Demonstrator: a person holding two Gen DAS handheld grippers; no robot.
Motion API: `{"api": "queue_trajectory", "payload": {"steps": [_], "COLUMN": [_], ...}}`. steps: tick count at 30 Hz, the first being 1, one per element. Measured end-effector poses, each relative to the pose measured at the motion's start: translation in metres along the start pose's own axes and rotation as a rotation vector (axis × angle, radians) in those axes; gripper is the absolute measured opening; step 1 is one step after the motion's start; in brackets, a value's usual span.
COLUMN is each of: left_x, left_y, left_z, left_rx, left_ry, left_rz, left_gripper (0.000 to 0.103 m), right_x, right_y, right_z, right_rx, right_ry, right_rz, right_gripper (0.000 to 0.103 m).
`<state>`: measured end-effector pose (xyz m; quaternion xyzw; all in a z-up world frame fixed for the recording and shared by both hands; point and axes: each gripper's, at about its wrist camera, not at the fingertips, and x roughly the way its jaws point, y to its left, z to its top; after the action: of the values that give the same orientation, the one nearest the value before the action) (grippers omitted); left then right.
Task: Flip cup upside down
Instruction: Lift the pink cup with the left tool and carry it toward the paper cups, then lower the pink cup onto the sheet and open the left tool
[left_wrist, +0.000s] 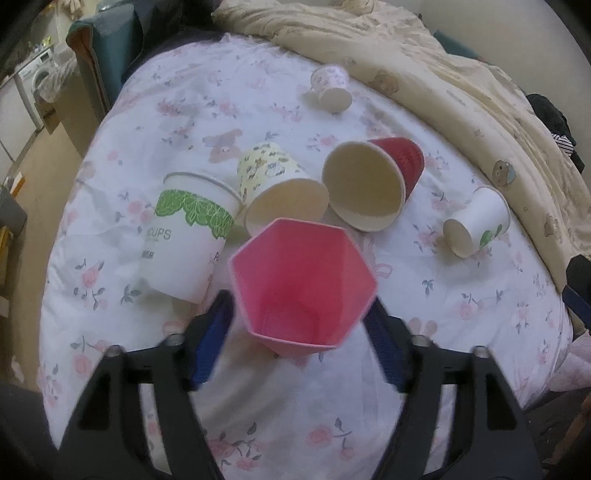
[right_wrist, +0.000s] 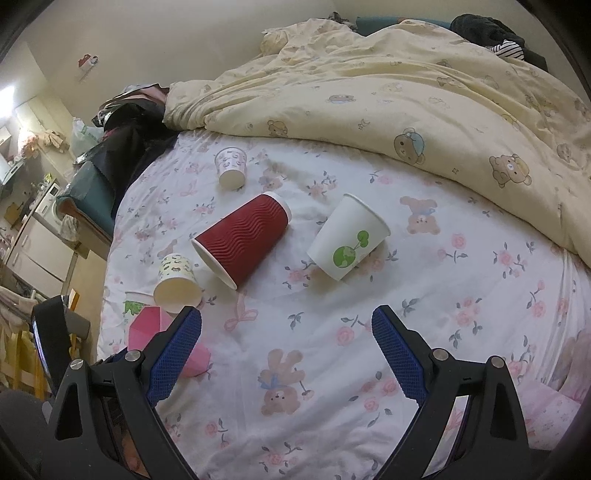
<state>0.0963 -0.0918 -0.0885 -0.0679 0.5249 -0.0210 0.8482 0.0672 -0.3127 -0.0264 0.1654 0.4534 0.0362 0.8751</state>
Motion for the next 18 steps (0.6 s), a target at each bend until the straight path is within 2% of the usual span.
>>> {"api": "queue_trajectory", "payload": {"steps": [5,11,18], "left_x": [-0.007,-0.022,-0.063], "left_y": [-0.001,-0.001,0.006], "left_z": [-0.001,-0.005,-0.006], "left_rx": [0.011,0.033,0.049], "left_ry": [-0.001,-0.011,-0.056], "left_rz": [-0.001,-0.009,-0.046], "left_gripper": [0.09,0.09,0.09], "right_x": [0.0,0.0,-0.002], "right_y": [0.001,0.004,0.008], "right_z": [0.0,-0.001,-0.002], "right_rx": [-0.019,-0.025,-0.03], "right_ry": [-0.003,-0.002,-0.006], "right_rz": [-0.003,-0.003,0.0], "right_gripper": [0.096,0.096,0.096]}}
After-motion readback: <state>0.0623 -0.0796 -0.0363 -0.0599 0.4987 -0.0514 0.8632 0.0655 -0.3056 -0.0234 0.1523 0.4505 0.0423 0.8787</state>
